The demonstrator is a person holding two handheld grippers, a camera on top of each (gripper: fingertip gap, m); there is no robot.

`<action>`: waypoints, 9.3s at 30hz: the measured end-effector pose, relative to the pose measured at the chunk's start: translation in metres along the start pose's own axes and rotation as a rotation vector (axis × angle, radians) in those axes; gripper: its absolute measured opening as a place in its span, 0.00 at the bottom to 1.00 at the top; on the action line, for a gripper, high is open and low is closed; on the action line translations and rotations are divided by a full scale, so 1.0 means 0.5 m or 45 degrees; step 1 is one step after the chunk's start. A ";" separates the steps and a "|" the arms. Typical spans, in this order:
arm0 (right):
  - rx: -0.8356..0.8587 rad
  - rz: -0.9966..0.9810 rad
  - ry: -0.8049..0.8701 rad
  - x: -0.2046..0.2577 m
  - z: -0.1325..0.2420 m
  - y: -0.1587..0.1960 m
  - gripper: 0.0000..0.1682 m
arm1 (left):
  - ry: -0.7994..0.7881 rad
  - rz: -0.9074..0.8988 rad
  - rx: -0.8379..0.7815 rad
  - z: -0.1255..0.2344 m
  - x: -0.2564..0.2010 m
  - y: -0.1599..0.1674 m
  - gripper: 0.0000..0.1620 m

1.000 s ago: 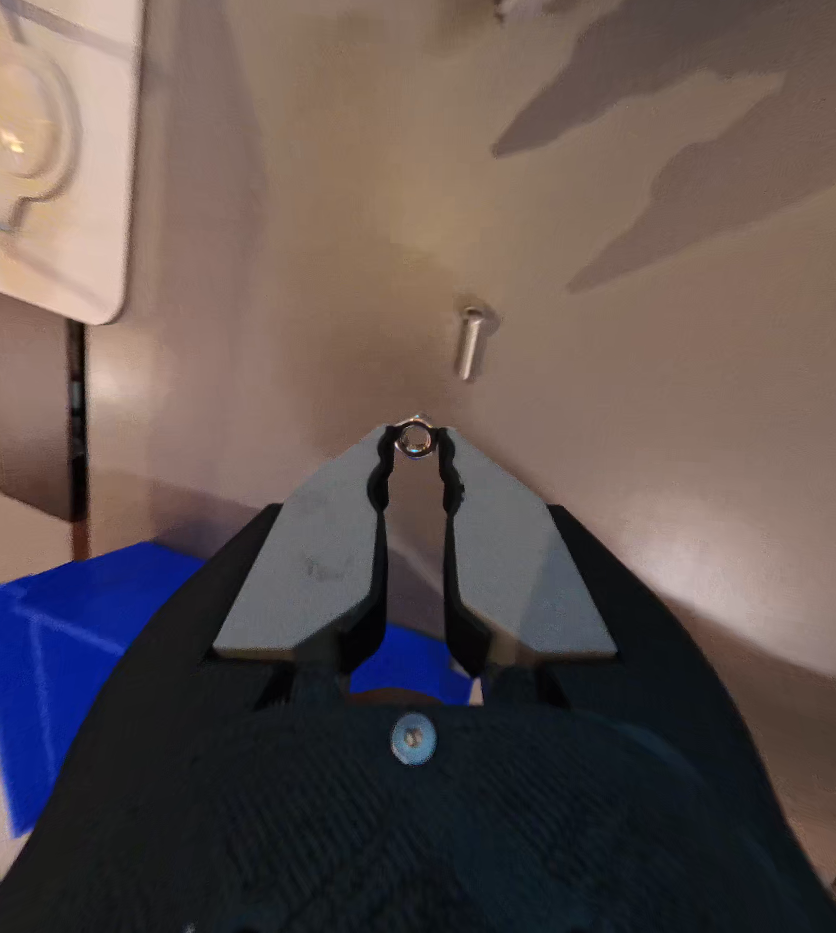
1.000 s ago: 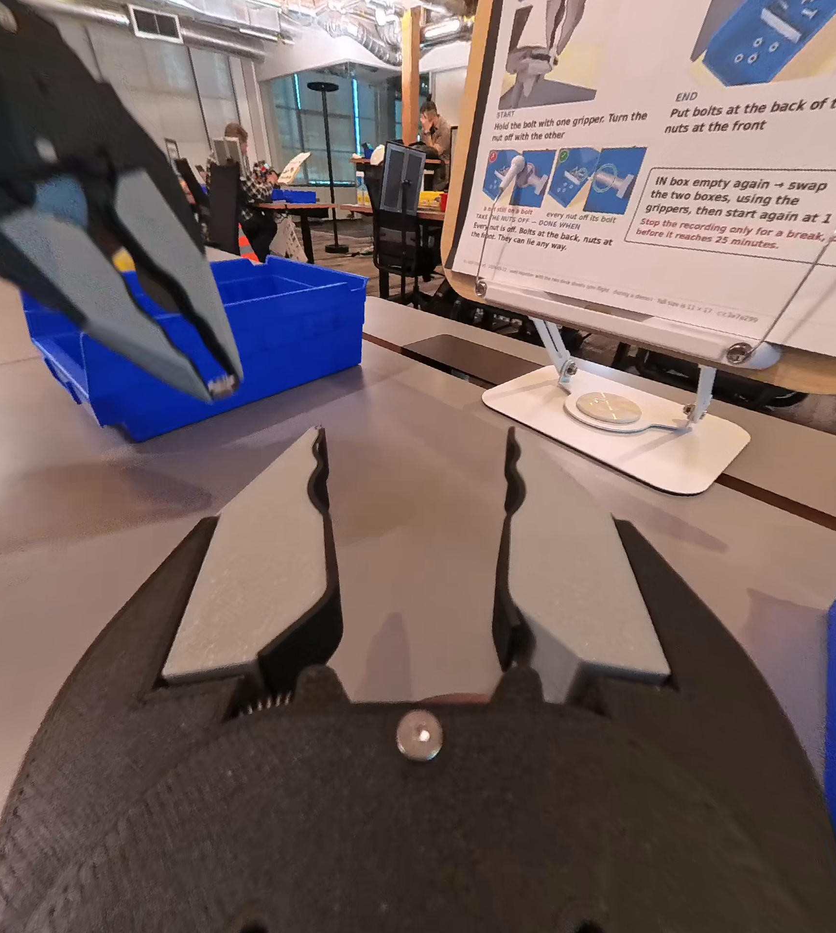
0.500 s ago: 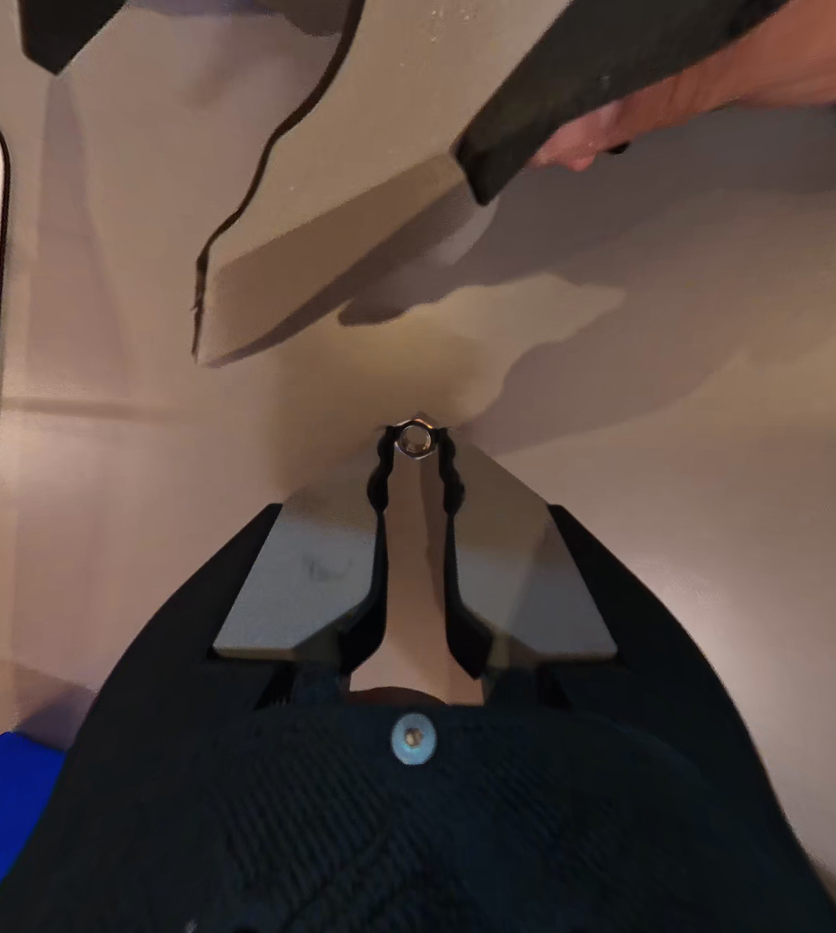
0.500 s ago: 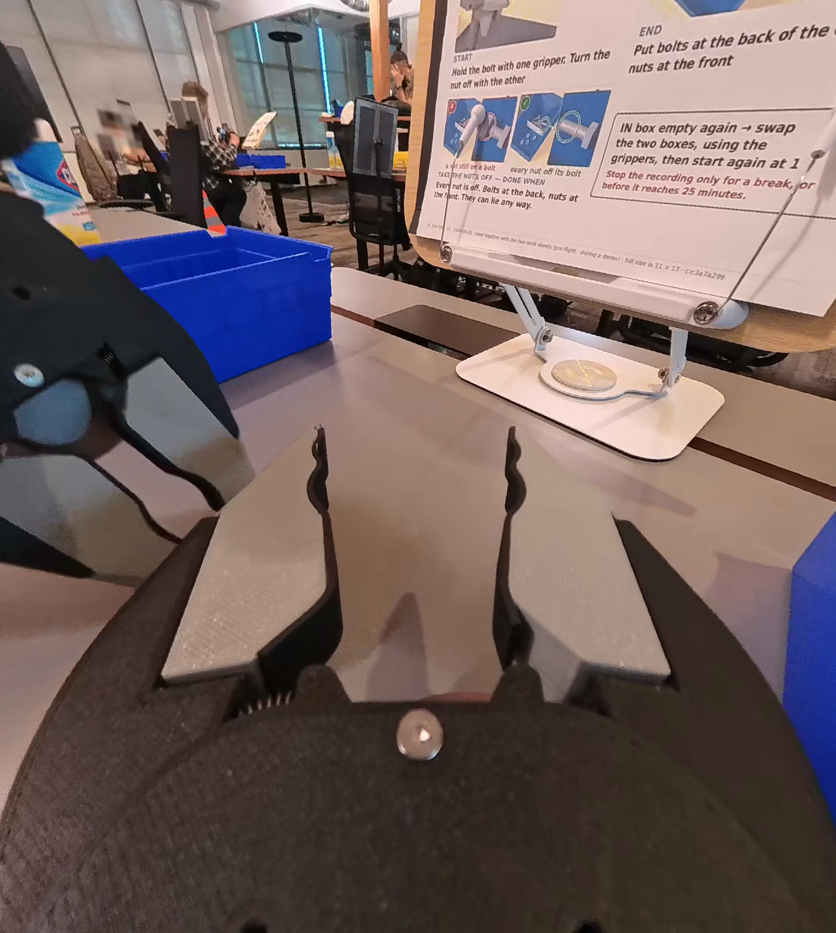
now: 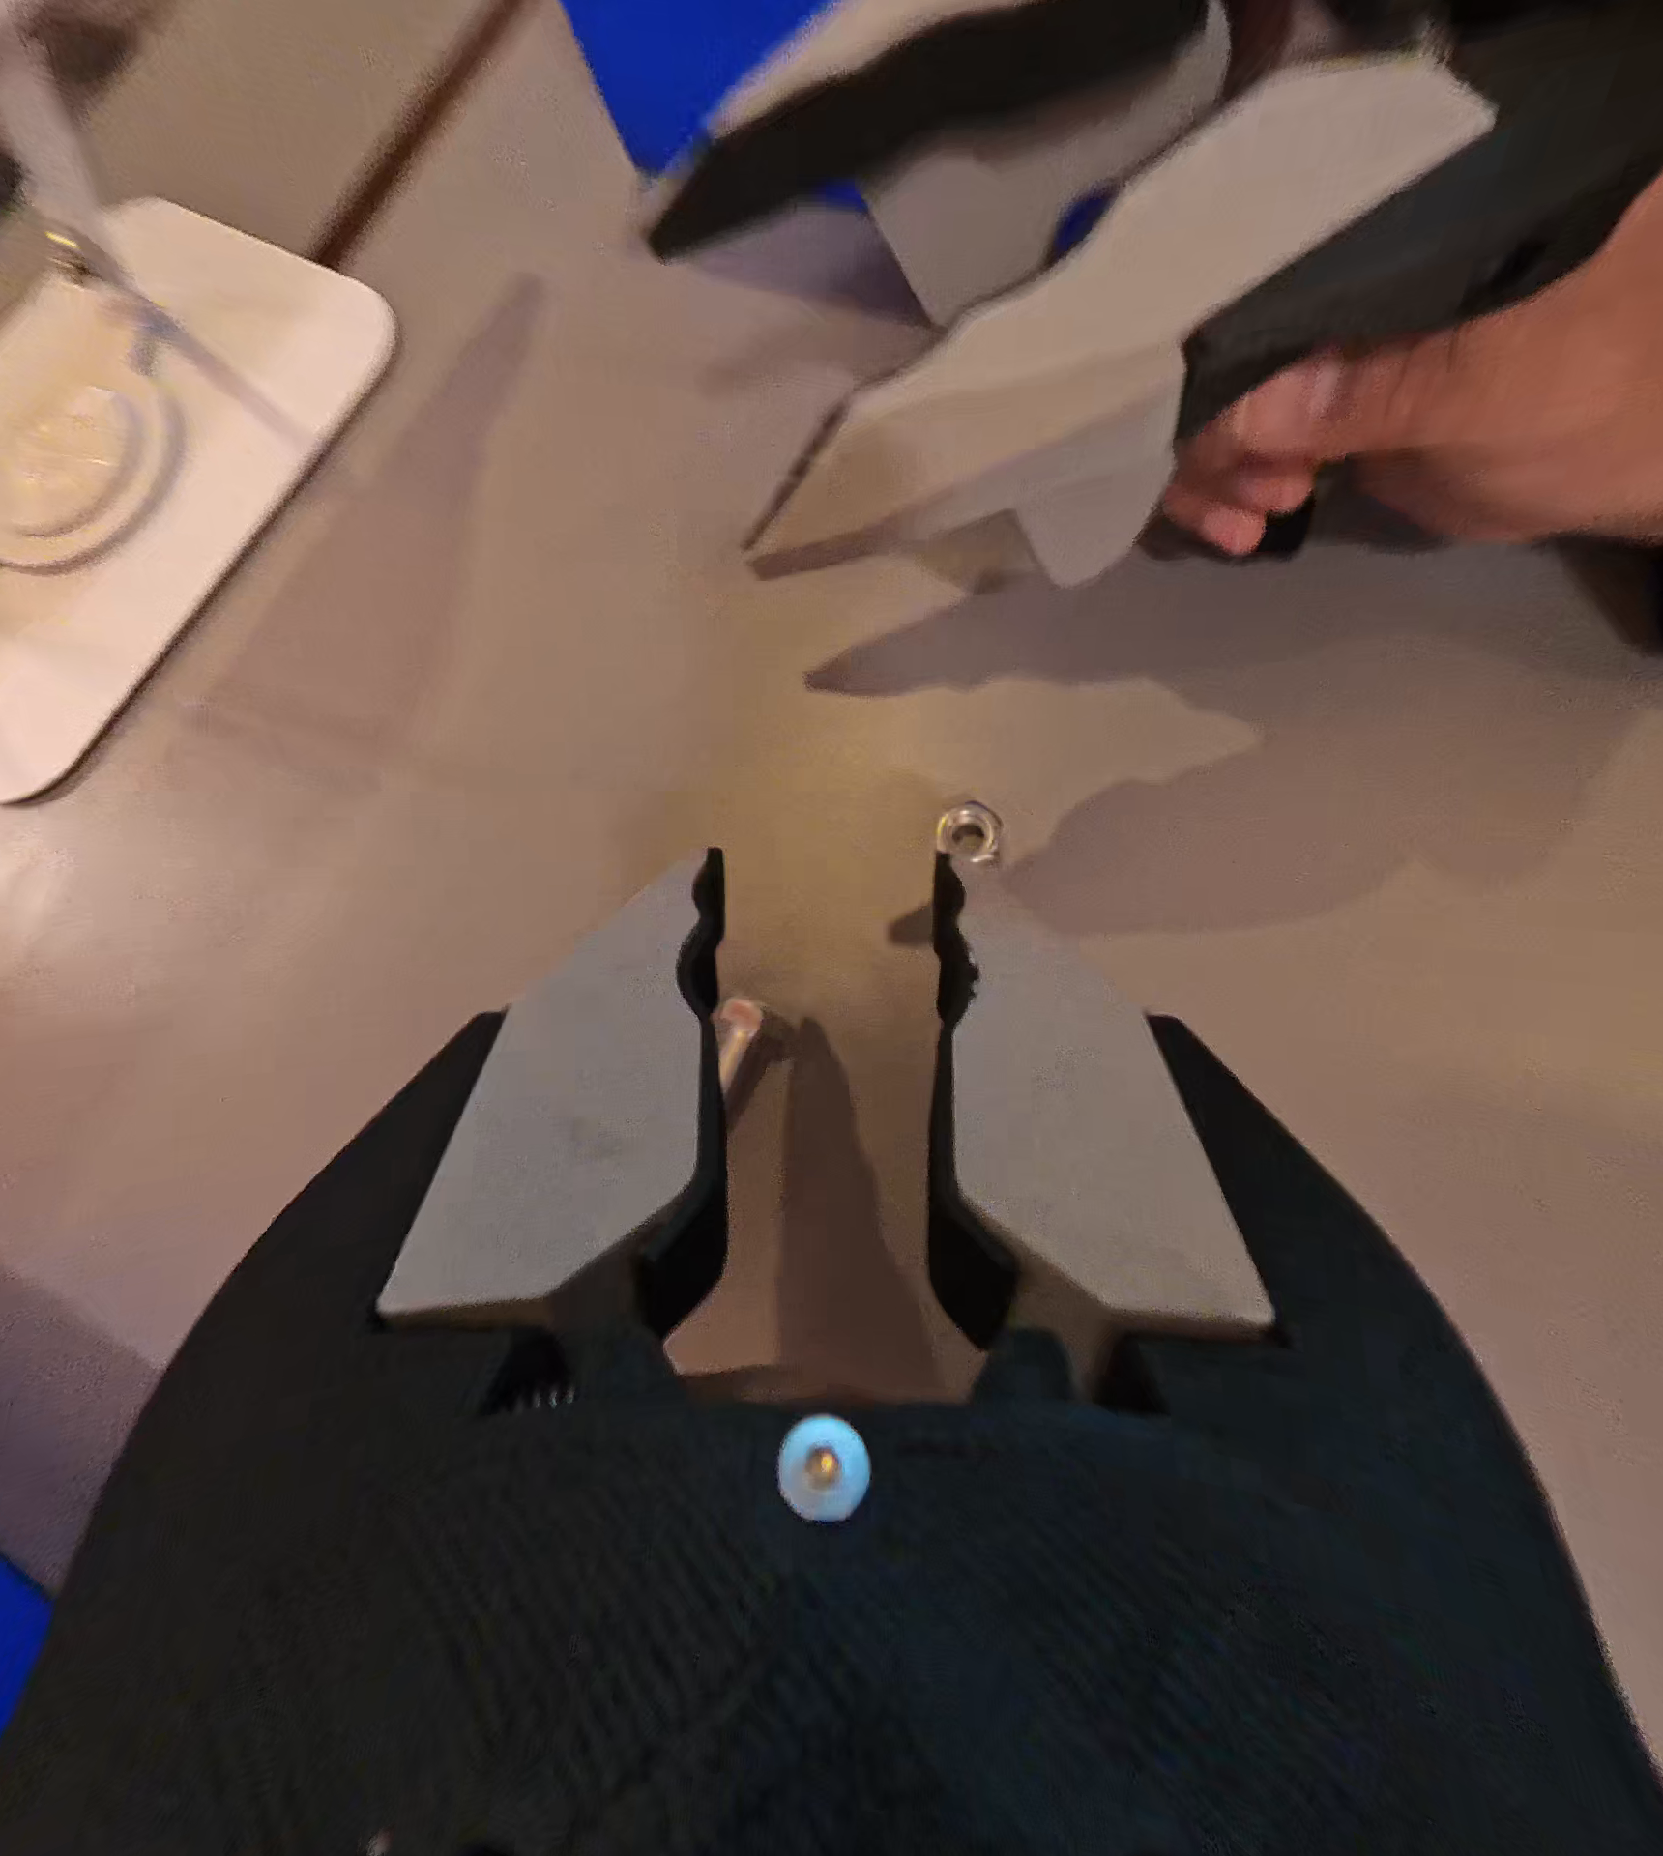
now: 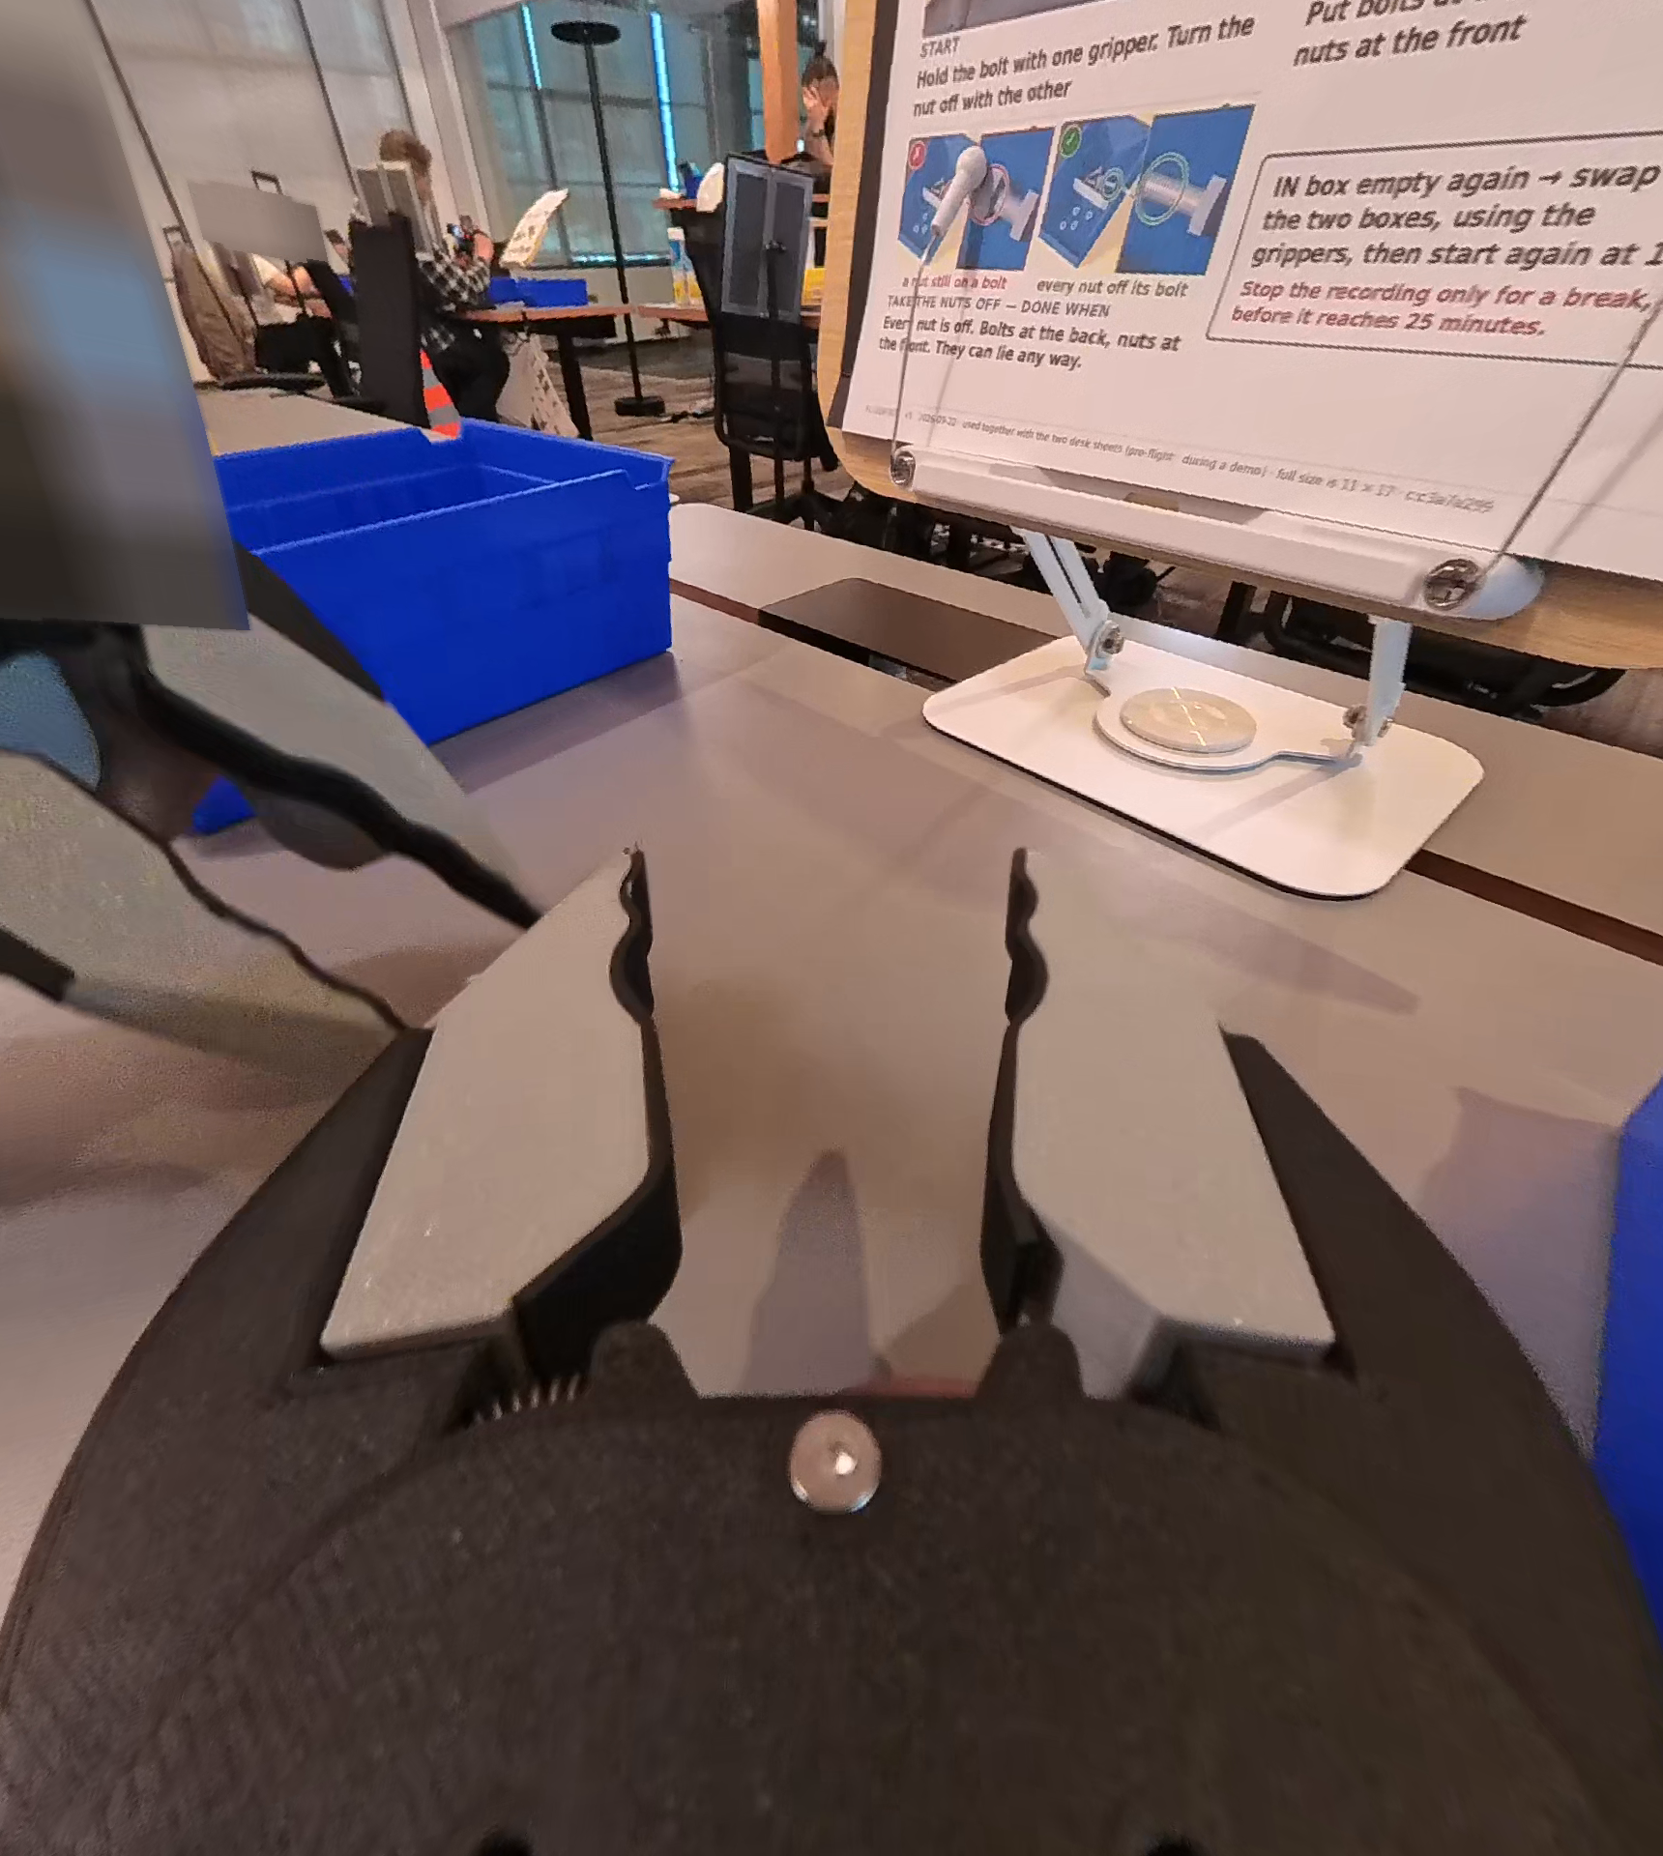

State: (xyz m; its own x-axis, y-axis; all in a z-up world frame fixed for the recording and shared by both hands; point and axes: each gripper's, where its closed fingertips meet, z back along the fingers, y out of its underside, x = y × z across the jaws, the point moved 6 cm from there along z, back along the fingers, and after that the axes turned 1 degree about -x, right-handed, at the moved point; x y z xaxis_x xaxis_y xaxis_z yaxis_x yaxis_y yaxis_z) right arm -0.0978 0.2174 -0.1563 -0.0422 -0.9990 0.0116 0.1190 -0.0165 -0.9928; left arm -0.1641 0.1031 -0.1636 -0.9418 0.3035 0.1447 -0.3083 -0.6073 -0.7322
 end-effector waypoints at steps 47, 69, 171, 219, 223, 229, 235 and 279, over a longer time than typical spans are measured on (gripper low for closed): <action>-0.093 -0.506 -1.030 0.155 -0.027 -0.093 0.04 | 0.328 0.272 -0.723 0.112 0.020 0.002 0.28; -0.012 -0.397 -1.077 0.156 -0.029 -0.063 0.04 | 0.471 0.477 -0.935 0.148 0.046 -0.007 0.16; -0.010 -0.354 -0.969 0.145 -0.039 -0.053 0.04 | 0.414 0.335 -0.616 0.082 0.014 0.018 0.04; 0.361 -0.018 -0.636 0.099 0.001 0.040 0.20 | 0.166 0.321 -0.569 0.043 0.067 0.083 0.05; 0.398 -0.016 -0.660 0.101 0.002 0.047 0.20 | 0.213 0.244 -0.540 0.044 0.055 0.090 0.04; 0.465 0.012 -0.701 0.107 0.003 0.059 0.20 | 0.229 0.238 -0.541 0.053 0.062 0.103 0.04; 0.497 0.058 -0.664 0.105 -0.004 0.074 0.20 | 0.211 0.333 -0.573 0.055 0.077 0.103 0.04; 0.500 0.168 -0.737 0.097 0.020 0.062 0.16 | 0.417 0.207 -0.469 0.052 0.043 0.113 0.04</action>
State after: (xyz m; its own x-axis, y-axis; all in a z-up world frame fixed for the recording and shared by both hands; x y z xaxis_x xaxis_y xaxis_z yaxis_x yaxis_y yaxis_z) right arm -0.0863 0.1679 -0.1855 0.5179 -0.8530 0.0644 0.4401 0.2011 -0.8751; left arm -0.2050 0.0563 -0.1845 -0.8640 0.4764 -0.1629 -0.0383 -0.3848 -0.9222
